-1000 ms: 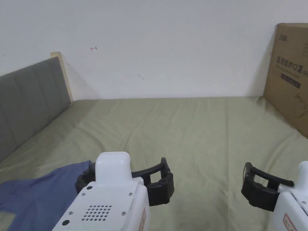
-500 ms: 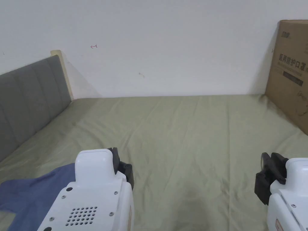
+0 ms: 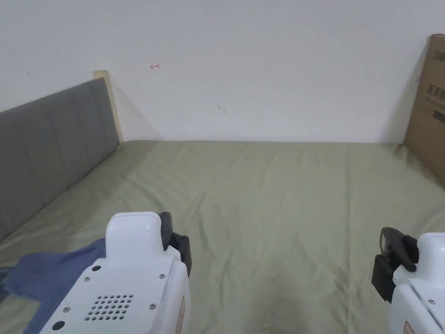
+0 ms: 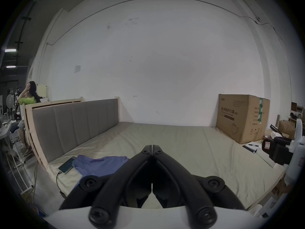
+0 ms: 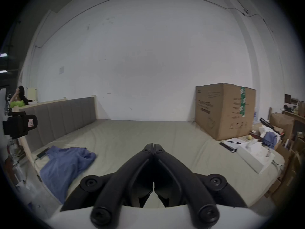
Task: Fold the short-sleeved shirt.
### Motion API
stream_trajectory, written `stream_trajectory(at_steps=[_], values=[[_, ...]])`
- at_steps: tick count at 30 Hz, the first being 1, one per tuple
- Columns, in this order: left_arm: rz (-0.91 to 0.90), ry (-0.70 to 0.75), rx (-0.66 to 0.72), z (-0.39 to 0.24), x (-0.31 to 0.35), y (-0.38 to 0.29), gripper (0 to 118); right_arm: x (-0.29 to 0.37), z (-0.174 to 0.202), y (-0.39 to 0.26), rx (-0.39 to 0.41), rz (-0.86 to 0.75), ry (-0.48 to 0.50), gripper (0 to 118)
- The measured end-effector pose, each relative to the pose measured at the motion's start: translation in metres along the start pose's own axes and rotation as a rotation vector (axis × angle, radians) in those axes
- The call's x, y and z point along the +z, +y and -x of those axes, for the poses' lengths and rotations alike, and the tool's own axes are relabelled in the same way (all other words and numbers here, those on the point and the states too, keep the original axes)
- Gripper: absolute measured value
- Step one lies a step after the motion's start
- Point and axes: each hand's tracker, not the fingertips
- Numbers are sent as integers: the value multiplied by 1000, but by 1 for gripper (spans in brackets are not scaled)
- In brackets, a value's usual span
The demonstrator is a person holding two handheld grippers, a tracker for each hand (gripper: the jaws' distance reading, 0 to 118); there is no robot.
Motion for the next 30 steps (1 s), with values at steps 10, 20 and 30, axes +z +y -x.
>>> stream_trajectory(at_steps=[10,20,30], values=[[-14,259,43,83,34,17,0,-18,85,12,41,-5,288,0],[65,339,-1,114,30,-1,0,-33,139,3,101,36,407,0],[381,161,122,147,-104,-76,0,-76,140,-20,120,156,382,0]])
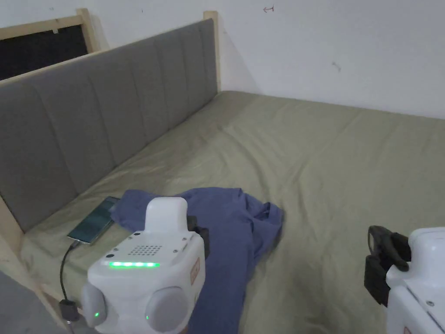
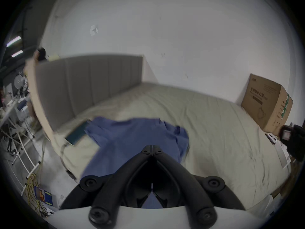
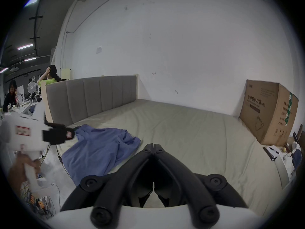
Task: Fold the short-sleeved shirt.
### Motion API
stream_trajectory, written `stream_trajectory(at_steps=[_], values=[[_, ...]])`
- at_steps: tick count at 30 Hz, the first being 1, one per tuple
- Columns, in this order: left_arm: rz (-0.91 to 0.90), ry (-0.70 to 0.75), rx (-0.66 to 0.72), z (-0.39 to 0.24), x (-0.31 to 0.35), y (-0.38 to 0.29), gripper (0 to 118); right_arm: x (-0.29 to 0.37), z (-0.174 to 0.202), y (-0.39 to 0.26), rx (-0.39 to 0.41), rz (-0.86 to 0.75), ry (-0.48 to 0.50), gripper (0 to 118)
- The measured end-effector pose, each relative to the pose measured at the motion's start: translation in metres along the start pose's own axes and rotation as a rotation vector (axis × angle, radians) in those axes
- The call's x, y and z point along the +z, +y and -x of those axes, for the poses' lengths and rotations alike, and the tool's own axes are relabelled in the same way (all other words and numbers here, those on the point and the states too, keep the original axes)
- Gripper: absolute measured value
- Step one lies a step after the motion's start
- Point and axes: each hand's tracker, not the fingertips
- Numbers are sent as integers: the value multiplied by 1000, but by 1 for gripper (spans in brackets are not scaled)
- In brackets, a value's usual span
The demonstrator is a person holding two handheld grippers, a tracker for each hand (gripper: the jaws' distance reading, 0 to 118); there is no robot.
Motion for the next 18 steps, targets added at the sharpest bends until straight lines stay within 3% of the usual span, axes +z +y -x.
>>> stream_trajectory(at_steps=[2,4,5,6,7,8,9,13,18], values=[[107,-12,3,5,-42,-6,0,-10,-5,-6,-23,30,-6,0],[95,-23,-2,8,-76,-17,0,-18,-11,-13,-48,60,-10,0],[113,8,4,9,-90,-21,11,-22,-14,-16,-58,79,-12,0],[157,10,17,13,-103,-24,49,-26,-17,-19,-65,99,-14,0],[192,-7,38,16,-113,-29,78,-30,-20,-22,-65,116,-19,0],[220,-26,43,19,-123,-31,99,-33,-22,-25,-64,127,-25,0],[257,-45,63,20,-130,-33,109,-36,-24,-28,-64,138,-31,0],[248,-38,81,19,-146,-34,109,-45,-34,-39,-106,187,-40,0],[431,18,32,11,-181,-42,109,-46,-40,-48,-139,219,-27,0]])
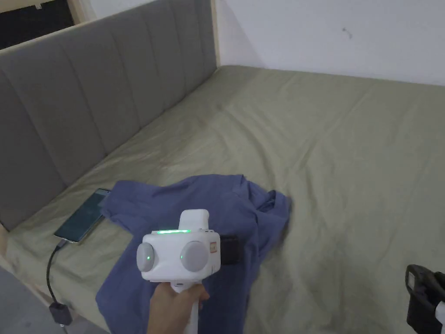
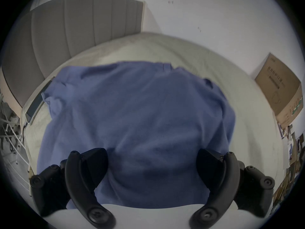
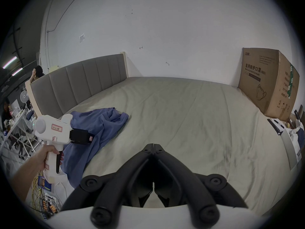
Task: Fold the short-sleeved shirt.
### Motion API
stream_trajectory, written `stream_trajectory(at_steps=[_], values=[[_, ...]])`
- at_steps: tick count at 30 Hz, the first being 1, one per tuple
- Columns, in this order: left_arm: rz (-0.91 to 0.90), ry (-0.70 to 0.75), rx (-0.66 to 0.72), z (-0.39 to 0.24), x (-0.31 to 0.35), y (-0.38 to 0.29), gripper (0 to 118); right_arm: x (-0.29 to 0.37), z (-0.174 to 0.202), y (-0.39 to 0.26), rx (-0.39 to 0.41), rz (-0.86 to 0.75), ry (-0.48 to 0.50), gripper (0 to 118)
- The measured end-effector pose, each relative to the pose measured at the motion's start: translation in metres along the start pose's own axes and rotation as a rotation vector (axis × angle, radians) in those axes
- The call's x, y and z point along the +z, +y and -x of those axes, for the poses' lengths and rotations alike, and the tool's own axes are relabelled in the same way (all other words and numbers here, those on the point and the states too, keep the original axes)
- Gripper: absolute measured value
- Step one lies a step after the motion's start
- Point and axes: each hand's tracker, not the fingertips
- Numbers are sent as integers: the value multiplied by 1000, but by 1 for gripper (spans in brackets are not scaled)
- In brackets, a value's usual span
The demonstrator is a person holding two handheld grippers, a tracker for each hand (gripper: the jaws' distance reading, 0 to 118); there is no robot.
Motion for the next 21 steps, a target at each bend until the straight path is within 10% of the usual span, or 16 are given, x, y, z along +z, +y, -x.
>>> stream_trajectory(at_steps=[5,11,21], values=[[30,101,-34,-18,-6,5,93,-1,-4,-5,11,23,-11,0],[11,125,-12,-8,0,10,14,1,-19,-10,-98,39,-4,0],[47,45,103,8,23,23,9,22,-52,-8,-198,17,-76,0]])
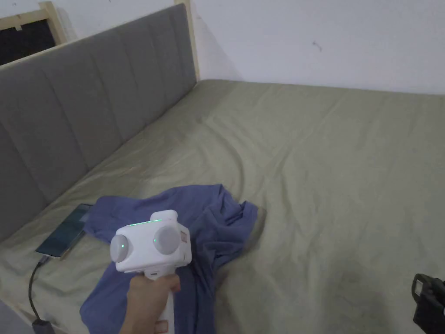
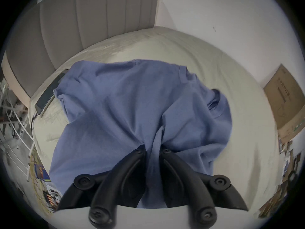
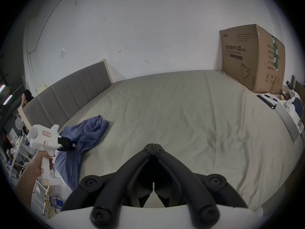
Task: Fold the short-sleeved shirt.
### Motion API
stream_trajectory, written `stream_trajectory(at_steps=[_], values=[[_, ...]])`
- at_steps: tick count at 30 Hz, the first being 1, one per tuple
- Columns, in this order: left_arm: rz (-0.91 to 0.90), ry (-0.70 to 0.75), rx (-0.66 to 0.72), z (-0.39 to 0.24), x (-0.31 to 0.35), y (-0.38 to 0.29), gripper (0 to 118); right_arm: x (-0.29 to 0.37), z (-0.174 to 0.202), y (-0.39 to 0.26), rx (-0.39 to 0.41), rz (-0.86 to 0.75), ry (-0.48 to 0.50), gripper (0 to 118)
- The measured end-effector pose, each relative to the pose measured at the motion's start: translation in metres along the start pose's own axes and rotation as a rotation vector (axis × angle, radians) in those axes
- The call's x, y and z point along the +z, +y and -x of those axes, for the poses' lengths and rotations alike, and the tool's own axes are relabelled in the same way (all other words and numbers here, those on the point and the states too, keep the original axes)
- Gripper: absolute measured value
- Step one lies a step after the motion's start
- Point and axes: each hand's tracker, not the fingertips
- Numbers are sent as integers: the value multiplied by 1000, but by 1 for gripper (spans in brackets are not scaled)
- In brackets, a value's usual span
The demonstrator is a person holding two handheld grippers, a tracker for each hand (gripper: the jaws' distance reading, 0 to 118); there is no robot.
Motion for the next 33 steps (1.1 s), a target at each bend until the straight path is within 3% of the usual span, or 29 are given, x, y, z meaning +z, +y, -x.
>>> stream_trajectory(at_steps=[2,10,16,24,29,33], values=[[-25,-51,57,6,15,3,9,6,-7,3,-12,-16,-12,0],[-198,-175,12,-14,118,34,9,34,-34,18,-75,-84,-37,0],[-404,-212,-216,-92,216,67,9,68,-58,30,-99,-160,-81,0],[-539,-512,-524,-235,310,60,9,110,-107,38,-171,-240,-181,0],[-537,-683,-701,-324,315,21,9,134,-144,36,-227,-270,-270,0],[-370,-702,-772,-387,244,-29,9,143,-172,27,-269,-266,-334,0]])
